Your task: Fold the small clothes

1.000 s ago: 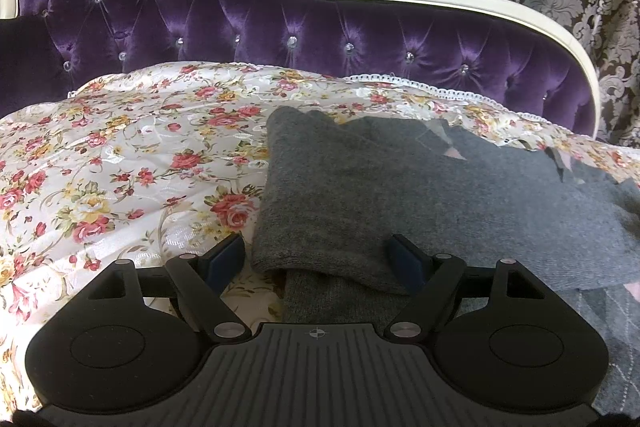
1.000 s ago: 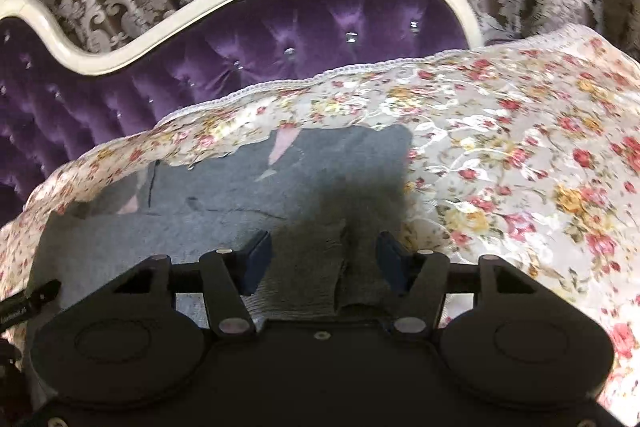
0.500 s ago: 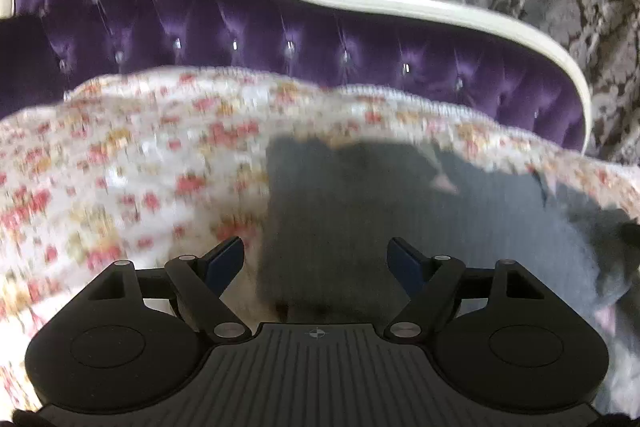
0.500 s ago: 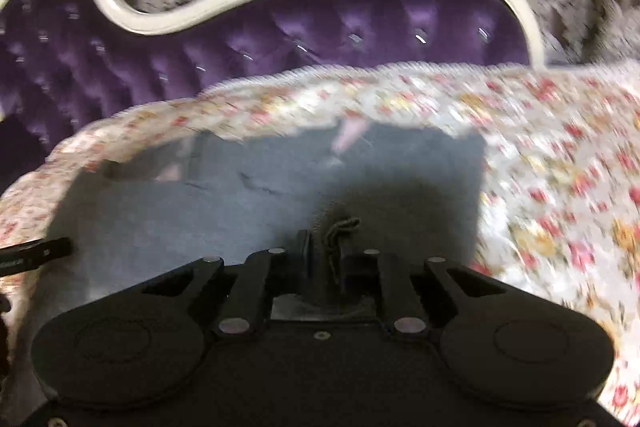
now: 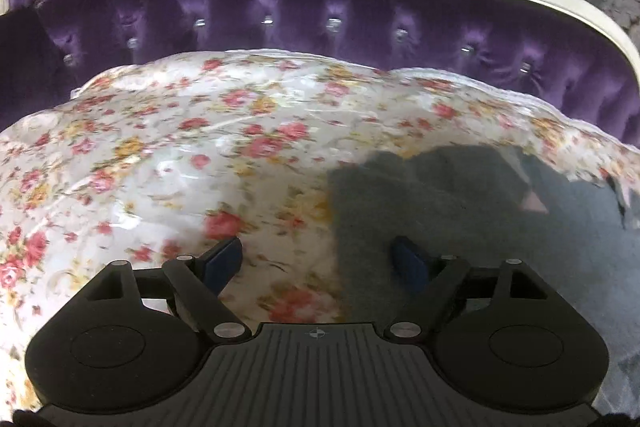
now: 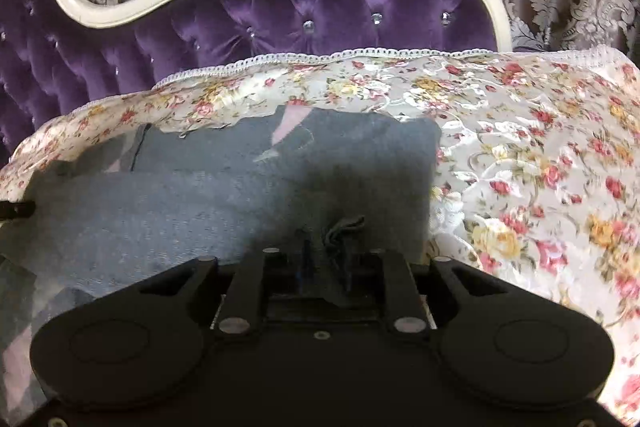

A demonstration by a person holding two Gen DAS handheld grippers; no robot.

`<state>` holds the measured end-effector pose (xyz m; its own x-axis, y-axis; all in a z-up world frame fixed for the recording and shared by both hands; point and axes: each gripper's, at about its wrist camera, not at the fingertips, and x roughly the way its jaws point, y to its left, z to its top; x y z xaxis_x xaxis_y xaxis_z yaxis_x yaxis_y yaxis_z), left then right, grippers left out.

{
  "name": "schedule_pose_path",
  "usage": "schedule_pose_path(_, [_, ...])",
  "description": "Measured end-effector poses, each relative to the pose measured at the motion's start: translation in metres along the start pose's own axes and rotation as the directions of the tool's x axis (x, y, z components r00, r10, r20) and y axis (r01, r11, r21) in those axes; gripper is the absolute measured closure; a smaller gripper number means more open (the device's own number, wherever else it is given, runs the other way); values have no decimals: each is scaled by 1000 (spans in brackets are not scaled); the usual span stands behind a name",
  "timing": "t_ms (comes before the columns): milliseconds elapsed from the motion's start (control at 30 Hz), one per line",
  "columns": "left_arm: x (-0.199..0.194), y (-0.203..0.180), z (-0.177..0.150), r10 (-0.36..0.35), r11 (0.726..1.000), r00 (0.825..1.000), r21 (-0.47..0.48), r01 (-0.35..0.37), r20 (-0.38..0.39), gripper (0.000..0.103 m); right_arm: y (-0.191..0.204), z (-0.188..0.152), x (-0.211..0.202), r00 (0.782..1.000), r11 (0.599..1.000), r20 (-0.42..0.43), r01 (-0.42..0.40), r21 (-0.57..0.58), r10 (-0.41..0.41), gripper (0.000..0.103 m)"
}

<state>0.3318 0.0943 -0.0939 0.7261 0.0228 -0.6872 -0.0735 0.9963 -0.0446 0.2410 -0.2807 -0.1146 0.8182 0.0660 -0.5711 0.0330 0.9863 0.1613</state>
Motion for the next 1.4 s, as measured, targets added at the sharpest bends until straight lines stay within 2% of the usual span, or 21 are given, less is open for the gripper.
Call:
schedule_pose_path(133, [-2, 7, 10, -2, 1000, 1000, -27, 1, -27, 22, 1, -2, -2, 1000, 1000, 16, 8, -18, -7, 73])
schedule_pose_path(200, [-5, 9, 17, -18, 999, 1000, -42, 18, -12, 22, 2, -4, -4, 1000, 1000, 22, 12, -22, -11, 71])
schedule_pose_path(300, [-6, 8, 24, -71, 995, 997, -65, 73, 19, 22, 1, -5, -3, 999, 1000, 33, 12, -17, -12, 69])
schedule_pose_path(400, [4, 1, 33, -131, 989, 991, -65, 131, -3, 22, 2, -6, -3, 999, 1000, 39, 13, -22, -12, 67])
schedule_pose_path(600, [39, -6, 48, -118, 991, 991, -71, 114, -64, 23, 3, -7, -2, 999, 999, 48, 15, -29, -13, 64])
schedule_pose_path(633, [42, -6, 48, -107, 993, 991, -58, 102, -81, 30, 3, -7, -2, 999, 1000, 49, 13, -28, -12, 64])
schedule_pose_path(667, [43, -7, 47, -54, 998, 996, -25, 52, -72, 37, 2, -7, -2, 999, 1000, 51, 11, -27, -10, 63])
schedule_pose_path(700, [44, -9, 46, 50, 999, 997, 21, -49, -56, 43, 2, -7, -2, 999, 1000, 52, 9, -24, -8, 63])
schedule_pose_path(733, [45, -8, 44, 108, 994, 993, 37, -107, -37, 43, 1, -7, -2, 999, 1000, 52, 6, -20, -5, 63])
schedule_pose_path(800, [47, 3, 41, 136, 991, 990, -3, -136, -28, 43, -1, -8, -2, 998, 1000, 55, -1, -8, 1, 63])
schedule_pose_path(900, [44, 7, 39, 143, 990, 989, 21, -143, -23, 43, -2, -9, -2, 998, 1000, 64, -4, -2, 4, 63])
schedule_pose_path(967, [36, 11, 36, 147, 989, 989, -3, -147, -23, 44, -2, -9, -2, 998, 1000, 66, -3, -6, 3, 62])
schedule_pose_path(1067, [14, 27, 28, 77, 994, 997, -81, -78, -10, 44, -2, -8, -2, 998, 1000, 62, -1, -2, 1, 52])
schedule_pose_path(1167, [-11, 37, 19, 10, 995, 1000, -102, -10, 0, 42, -5, -7, -6, 998, 1000, 50, -29, 10, 28, 37])
schedule_pose_path(1267, [-45, 41, 2, -20, 997, 999, -72, 22, 33, 36, 1, -10, -15, 999, 1000, 32, -19, -21, 20, 26])
schedule_pose_path(1333, [-65, 42, -7, -46, 998, 998, -49, 48, 45, 35, 5, -14, -24, 1000, 999, 25, 10, -49, -9, 7])
schedule_pose_path(1400, [-87, 41, -18, -83, 996, 996, -24, 84, 45, 32, 3, -19, -37, 999, 999, 25, 24, -32, -24, 7])
